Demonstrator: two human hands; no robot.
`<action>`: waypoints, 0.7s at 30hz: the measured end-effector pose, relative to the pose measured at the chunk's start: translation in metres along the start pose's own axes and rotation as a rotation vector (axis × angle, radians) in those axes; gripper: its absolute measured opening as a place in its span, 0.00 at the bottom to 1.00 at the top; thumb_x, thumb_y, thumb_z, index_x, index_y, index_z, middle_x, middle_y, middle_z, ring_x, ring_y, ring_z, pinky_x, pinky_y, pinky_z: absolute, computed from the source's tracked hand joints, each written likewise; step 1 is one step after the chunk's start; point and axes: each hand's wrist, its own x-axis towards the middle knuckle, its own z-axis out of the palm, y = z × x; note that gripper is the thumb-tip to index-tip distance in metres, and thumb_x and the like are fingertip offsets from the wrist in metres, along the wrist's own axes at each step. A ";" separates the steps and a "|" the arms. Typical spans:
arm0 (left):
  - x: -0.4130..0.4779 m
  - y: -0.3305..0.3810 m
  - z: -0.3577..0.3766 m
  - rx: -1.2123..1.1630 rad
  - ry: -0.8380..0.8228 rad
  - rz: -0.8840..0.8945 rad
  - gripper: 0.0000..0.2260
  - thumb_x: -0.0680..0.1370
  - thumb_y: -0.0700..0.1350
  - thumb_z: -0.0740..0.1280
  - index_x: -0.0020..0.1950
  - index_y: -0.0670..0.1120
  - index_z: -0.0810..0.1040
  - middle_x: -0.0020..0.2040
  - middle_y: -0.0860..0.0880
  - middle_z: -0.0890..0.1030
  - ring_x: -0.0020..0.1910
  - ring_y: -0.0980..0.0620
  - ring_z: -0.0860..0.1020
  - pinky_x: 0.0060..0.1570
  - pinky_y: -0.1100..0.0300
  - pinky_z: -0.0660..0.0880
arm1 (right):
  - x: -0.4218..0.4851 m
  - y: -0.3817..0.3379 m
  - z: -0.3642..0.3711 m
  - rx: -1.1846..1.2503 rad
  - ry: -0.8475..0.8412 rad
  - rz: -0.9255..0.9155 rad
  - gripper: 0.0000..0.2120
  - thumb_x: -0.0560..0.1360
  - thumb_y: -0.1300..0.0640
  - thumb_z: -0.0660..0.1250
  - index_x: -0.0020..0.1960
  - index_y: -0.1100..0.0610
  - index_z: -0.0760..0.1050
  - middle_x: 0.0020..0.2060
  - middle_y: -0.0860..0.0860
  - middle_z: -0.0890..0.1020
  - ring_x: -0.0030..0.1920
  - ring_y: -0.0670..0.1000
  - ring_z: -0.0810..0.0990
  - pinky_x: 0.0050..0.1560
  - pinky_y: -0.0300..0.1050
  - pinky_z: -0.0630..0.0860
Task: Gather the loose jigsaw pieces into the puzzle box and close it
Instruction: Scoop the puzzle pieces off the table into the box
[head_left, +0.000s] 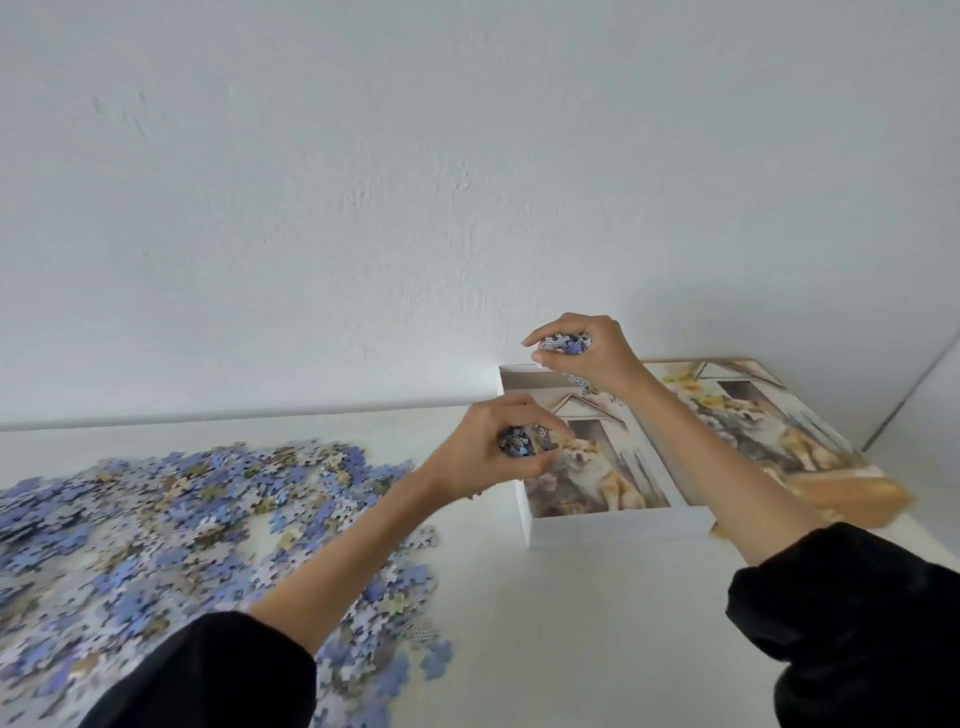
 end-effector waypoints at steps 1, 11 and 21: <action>0.011 -0.003 0.011 -0.003 -0.008 0.003 0.08 0.71 0.39 0.73 0.50 0.44 0.82 0.45 0.50 0.79 0.44 0.57 0.78 0.49 0.64 0.73 | 0.001 0.012 -0.005 -0.006 -0.004 0.012 0.07 0.68 0.59 0.74 0.45 0.51 0.82 0.41 0.41 0.81 0.44 0.40 0.79 0.51 0.33 0.71; 0.069 -0.067 0.078 0.174 -0.213 -0.080 0.11 0.72 0.53 0.69 0.51 0.50 0.81 0.46 0.52 0.79 0.44 0.58 0.74 0.47 0.68 0.68 | 0.010 0.115 -0.005 -0.071 -0.084 0.158 0.06 0.68 0.56 0.74 0.44 0.49 0.82 0.45 0.46 0.83 0.47 0.44 0.79 0.53 0.41 0.74; 0.078 -0.071 0.069 0.277 -0.301 -0.026 0.09 0.76 0.50 0.67 0.51 0.48 0.83 0.49 0.53 0.82 0.44 0.66 0.72 0.43 0.77 0.63 | 0.010 0.118 -0.002 -0.018 -0.084 0.243 0.04 0.72 0.53 0.70 0.44 0.52 0.82 0.41 0.44 0.83 0.45 0.38 0.79 0.48 0.26 0.70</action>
